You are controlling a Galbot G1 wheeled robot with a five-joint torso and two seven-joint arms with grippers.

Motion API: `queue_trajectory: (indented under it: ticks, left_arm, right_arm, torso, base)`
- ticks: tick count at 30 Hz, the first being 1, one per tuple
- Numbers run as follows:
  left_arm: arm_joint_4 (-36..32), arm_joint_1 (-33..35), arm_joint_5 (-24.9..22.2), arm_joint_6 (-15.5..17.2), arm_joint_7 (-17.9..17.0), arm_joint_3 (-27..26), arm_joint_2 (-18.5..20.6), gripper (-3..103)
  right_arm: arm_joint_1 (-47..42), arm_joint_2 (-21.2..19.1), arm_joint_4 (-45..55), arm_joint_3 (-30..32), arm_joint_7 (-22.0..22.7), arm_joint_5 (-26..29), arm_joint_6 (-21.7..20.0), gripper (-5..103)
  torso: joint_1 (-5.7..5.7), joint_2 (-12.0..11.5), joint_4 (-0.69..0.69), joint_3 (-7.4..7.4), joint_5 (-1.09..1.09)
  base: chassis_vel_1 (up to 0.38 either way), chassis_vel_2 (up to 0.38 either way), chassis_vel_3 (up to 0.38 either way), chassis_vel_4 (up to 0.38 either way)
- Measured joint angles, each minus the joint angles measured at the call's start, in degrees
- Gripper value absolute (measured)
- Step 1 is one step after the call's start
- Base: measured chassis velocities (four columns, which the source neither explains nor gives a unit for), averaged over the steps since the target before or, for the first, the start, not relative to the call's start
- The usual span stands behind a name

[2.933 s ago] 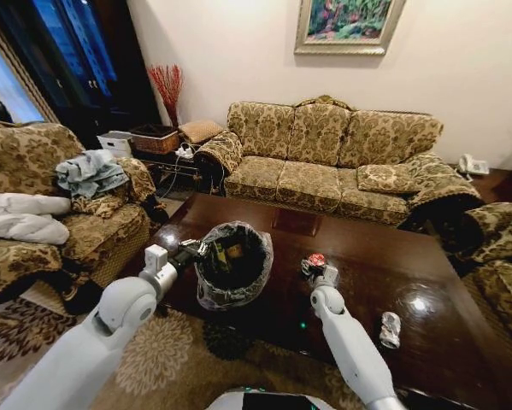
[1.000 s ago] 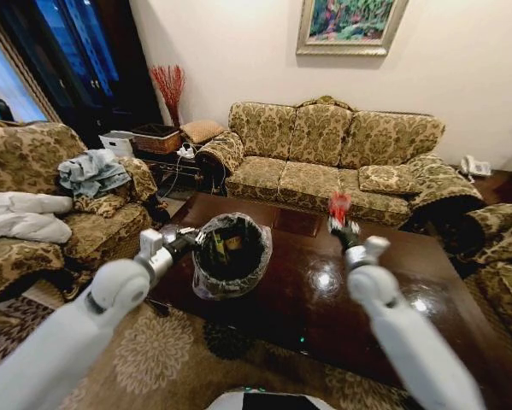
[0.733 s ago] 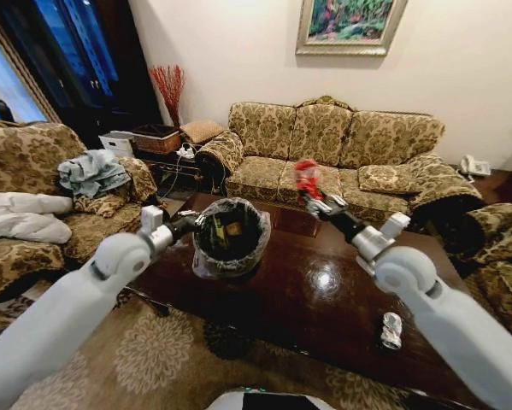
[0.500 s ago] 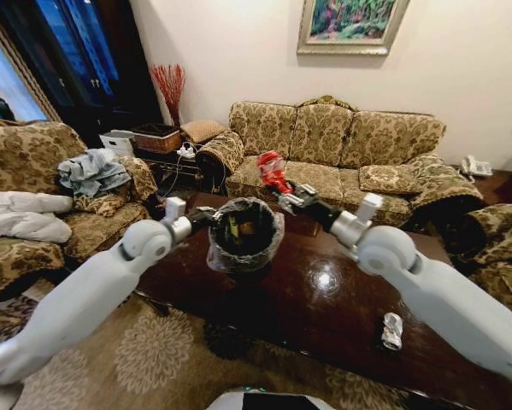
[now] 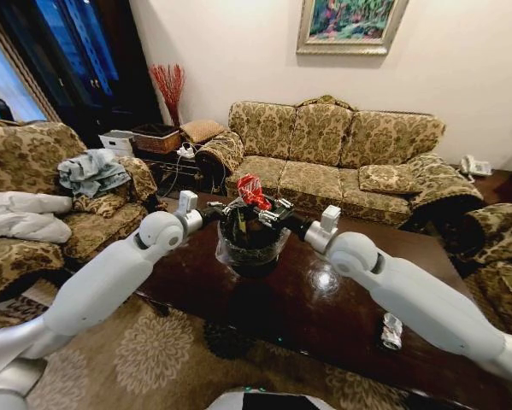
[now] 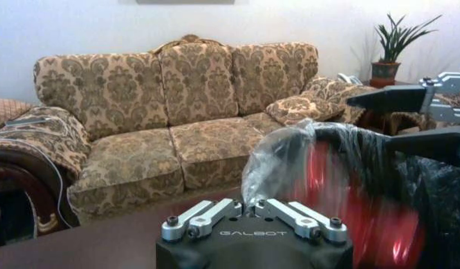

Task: Move to the front of the table and place the trash on the table into the trash bin.

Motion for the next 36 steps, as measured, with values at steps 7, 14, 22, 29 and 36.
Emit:
queue_trajectory:
  ticks: [7, 14, 22, 29, 36]
  left_arm:
    - [-0.16, -0.07, -0.01, 0.37, -0.52, -0.19, -0.23, 3]
    - [-6.28, 11.72, 5.16, -0.14, -1.36, -9.00, -0.07, 3]
    - [-13.16, 26.37, 14.69, -0.58, -1.85, -19.65, -1.66, 3]
    - [-16.41, 39.87, 19.73, -3.53, 0.92, -27.45, -4.65, 3]
    - [-16.95, 46.32, 23.74, -7.52, 3.51, -31.66, -8.90, 3]
  right_arm:
    - [-1.53, -1.13, 0.83, 2.62, -0.19, 0.02, 0.63, 92]
    - [-19.77, -7.24, 10.65, 22.95, 12.29, 0.68, -0.74, 100]
    - [-49.12, -0.16, 10.14, 50.48, 15.74, -6.60, -11.60, 100]
    - [-69.53, 12.76, 7.55, 67.65, 6.14, -13.97, -10.09, 100]
    - [-78.20, 21.04, -1.81, 71.92, 2.73, -20.86, -1.41, 100]
  torso:
    - [0.00, 0.00, 0.00, 0.00, 0.01]
    - [-0.02, 0.02, -0.03, -0.02, -0.03]
    - [0.00, 0.02, 0.00, -0.01, 0.01]
    - [-0.04, 0.02, -0.01, -0.02, 0.02]
    - [-0.02, 0.02, -0.01, -0.01, 0.01]
  base:
    - [0.000, 0.000, 0.000, 0.000]
    - [0.000, 0.000, 0.000, 0.000]
    - [0.000, 0.000, 0.000, 0.000]
    - [0.000, 0.000, 0.000, 0.000]
    - [0.000, 0.000, 0.000, 0.000]
